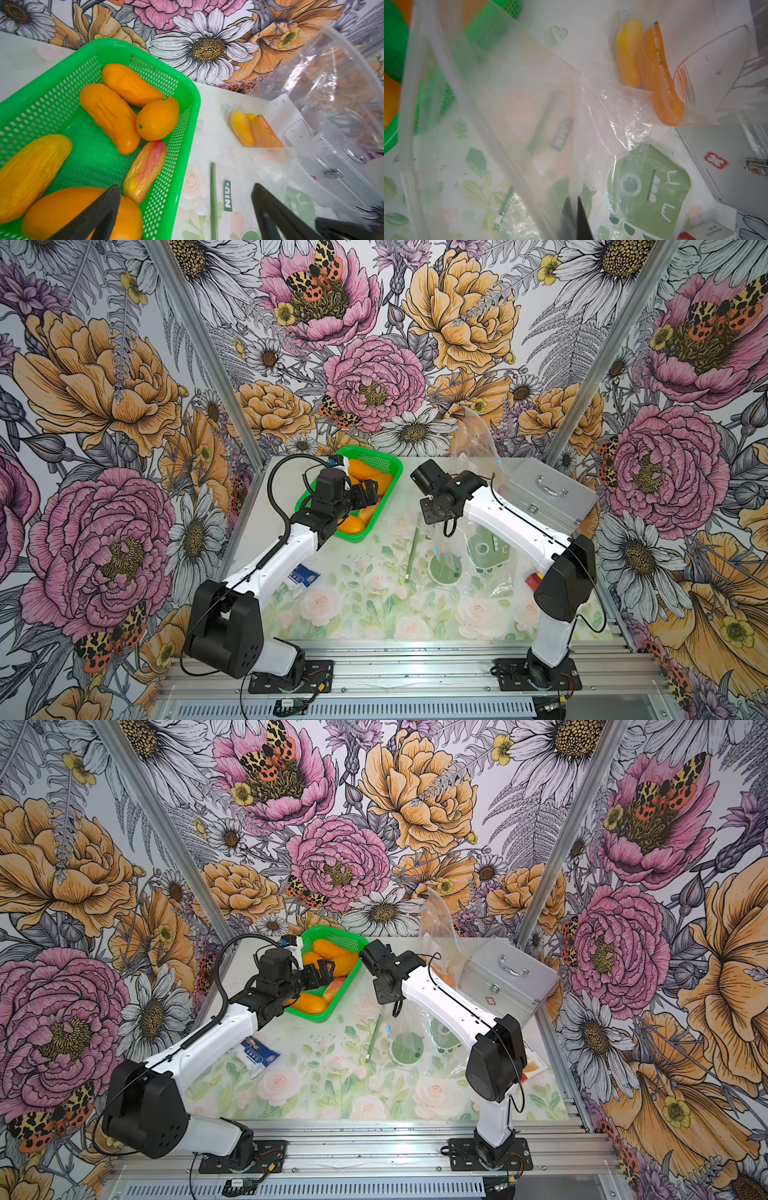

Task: Place the mango in a zip-top bag and seal the zipper
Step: Open the zipper of the food storage bag, then pick up the mango from the basket.

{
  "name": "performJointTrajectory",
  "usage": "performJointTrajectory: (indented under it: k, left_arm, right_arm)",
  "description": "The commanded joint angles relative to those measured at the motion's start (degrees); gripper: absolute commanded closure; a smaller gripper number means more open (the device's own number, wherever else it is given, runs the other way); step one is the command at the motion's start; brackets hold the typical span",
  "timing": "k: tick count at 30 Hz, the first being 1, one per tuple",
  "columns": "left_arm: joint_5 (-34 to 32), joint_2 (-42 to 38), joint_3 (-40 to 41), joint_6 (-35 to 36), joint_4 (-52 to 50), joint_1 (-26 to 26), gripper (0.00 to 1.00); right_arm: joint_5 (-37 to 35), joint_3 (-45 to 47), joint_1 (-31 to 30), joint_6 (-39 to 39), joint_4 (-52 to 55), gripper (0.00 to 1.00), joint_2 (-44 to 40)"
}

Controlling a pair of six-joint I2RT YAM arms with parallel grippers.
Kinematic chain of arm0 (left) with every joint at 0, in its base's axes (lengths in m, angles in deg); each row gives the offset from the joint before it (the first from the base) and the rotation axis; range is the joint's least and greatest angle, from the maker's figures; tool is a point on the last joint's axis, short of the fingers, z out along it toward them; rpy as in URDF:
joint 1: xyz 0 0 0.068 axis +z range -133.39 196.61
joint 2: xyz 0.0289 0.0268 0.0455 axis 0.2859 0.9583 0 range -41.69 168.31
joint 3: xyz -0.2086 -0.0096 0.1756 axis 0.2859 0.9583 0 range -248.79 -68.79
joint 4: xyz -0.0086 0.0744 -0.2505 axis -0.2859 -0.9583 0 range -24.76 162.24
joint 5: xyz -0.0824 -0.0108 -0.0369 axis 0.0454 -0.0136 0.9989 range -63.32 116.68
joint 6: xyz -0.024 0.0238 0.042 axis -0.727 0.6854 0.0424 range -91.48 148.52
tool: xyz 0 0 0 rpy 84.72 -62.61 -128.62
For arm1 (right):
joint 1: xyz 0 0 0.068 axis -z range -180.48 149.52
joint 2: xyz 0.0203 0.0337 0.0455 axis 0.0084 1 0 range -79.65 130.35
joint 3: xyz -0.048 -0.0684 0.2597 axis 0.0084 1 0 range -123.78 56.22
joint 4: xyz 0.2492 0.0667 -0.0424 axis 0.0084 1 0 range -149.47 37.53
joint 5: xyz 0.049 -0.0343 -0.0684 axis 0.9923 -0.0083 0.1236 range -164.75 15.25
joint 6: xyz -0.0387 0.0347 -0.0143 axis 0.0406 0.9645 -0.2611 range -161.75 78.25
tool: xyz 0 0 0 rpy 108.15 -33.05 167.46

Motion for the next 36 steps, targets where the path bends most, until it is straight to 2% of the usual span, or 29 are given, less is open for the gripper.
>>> performJointTrajectory:
  k: [1, 4, 9, 15, 25, 29, 34, 36]
  left_arm:
    - [-2.4, 4.19, -3.32, 4.66, -6.06, 2.43, 0.02]
    - [-1.31, 9.44, -7.32, 7.42, -10.47, 3.86, 0.05]
    - [-0.83, 15.31, -12.22, 10.59, -19.03, 5.37, 0.02]
    - [1.0, 19.61, -19.13, 11.95, -19.07, 5.77, 0.01]
    - [8.65, 36.04, -35.9, 7.16, -17.6, 6.22, 0.02]
    - [10.22, 40.94, -40.49, 6.48, -17.58, 6.37, 0.07]
    - [11.07, 44.62, -43.14, 6.42, -17.56, 6.22, 0.17]
    - [11.07, 45.83, -43.88, 6.45, -17.58, 6.26, 0.18]
  right_arm:
    - [0.47, -1.85, -0.35, 0.7, -1.3, 1.0, 0.88]
    - [0.81, -1.93, -0.48, 0.79, -1.38, 1.0, 1.25]
    - [1.14, -1.85, -0.7, 0.79, -1.39, 1.0, 1.56]
    - [1.12, -2.26, -0.85, 0.55, -1.47, 1.0, 1.65]
    - [1.43, -1.99, -1.03, 0.61, -1.74, 1.0, 2.26]
    - [1.69, -2.16, -1.05, 0.53, -1.91, 1.0, 2.61]
    - [1.89, -2.4, -1.05, 0.48, -1.91, 1.0, 2.97]
    - [1.96, -2.42, -1.06, 0.35, -1.86, 1.0, 3.05]
